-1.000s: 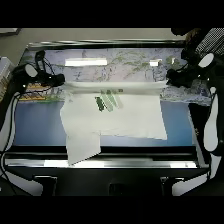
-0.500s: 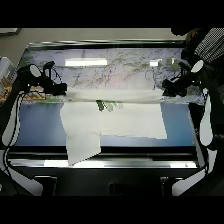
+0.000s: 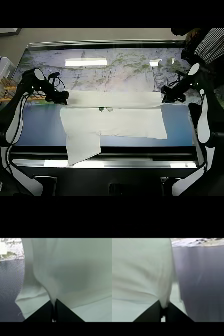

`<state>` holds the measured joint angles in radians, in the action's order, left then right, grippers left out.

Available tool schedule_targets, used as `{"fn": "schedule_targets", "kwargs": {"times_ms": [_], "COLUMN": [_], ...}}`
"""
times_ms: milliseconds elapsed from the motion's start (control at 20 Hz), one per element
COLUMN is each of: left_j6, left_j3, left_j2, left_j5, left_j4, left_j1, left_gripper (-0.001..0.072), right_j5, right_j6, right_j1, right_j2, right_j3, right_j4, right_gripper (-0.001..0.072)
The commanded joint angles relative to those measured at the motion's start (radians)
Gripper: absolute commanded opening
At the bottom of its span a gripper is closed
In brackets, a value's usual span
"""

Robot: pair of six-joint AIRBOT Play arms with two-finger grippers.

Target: Fold the clothes and pants, and hang the long-sleeved shirts on hangers.

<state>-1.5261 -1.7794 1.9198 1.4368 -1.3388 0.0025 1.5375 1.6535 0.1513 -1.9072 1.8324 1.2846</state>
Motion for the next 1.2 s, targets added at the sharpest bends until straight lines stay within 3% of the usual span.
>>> {"fn": "schedule_targets", "kwargs": {"times_ms": [0,350,450,500,600,650,900,1150], "left_j6": [0.001,0.0,0.001,0.001,0.001,0.001,0.0,0.054], "left_j3": [0.0,0.0,0.0,-0.002,-0.027,-0.05,-0.035,0.522], "left_j2": [0.021,0.037,0.038,0.037,0.028,0.013,-0.182,-0.523], "left_j5": [0.022,0.021,0.014,0.011,0.017,0.026,0.099,0.002], "left_j4": [0.004,0.004,0.005,0.005,0.003,0.003,0.007,0.139], "left_j1": [-0.004,-0.01,-0.019,-0.023,-0.019,-0.006,0.116,0.28], "left_gripper": [0.0021,0.0021,0.0039,0.0138,0.0332,0.0332,0.0332,0.0332], "right_j5": [0.044,0.069,0.072,0.074,0.09,0.097,0.112,0.105], "right_j6": [0.003,0.007,0.009,0.011,-0.004,-0.037,-0.175,-0.181], "right_j1": [-0.001,-0.001,-0.001,-0.001,0.002,0.01,0.139,0.286], "right_j2": [-0.042,-0.101,-0.109,-0.108,-0.085,-0.057,0.138,0.294], "right_j3": [0.0,0.0,0.0,0.0,0.0,0.0,0.0,-0.179], "right_j4": [0.002,0.01,0.0,-0.015,-0.049,-0.042,-0.095,-0.195], "right_gripper": [0.003,0.0044,0.0222,0.0276,0.0475,0.0528,0.0537,0.0536]}}
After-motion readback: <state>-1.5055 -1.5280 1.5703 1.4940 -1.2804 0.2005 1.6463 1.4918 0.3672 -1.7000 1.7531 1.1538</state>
